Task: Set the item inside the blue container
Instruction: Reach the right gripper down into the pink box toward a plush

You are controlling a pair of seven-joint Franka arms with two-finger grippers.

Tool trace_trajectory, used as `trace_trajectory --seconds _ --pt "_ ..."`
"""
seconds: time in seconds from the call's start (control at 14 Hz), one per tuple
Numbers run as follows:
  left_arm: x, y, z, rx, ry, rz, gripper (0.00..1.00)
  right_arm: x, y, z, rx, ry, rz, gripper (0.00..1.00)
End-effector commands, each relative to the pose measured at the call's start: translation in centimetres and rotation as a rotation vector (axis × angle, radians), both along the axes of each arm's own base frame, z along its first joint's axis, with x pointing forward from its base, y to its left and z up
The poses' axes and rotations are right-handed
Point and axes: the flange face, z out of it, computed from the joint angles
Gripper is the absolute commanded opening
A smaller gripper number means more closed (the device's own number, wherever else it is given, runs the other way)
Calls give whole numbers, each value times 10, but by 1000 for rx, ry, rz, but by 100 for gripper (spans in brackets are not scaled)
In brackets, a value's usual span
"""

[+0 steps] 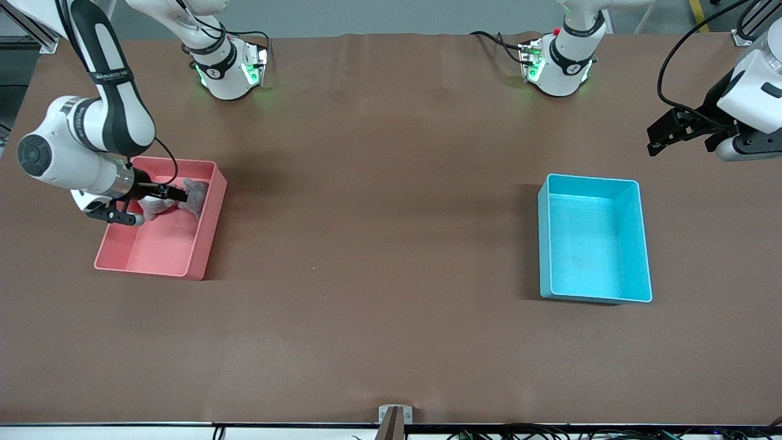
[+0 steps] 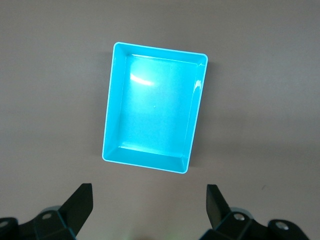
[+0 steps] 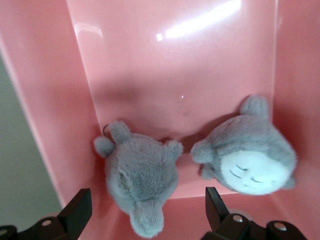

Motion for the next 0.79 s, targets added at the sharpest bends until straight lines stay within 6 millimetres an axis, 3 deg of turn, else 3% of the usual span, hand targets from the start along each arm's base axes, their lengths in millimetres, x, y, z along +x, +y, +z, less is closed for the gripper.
trace_trajectory --seconds 0.0,0.14,0.71 --pt "3 0 4 -23 -4 -21 100 -30 7 -17 0 -34 -34 100" --pt "3 0 3 -23 -2 -21 100 -35 10 -34 10 -5 -45 100" --pt "8 0 6 -27 -12 -21 100 -37 18 -68 24 20 -77 100"
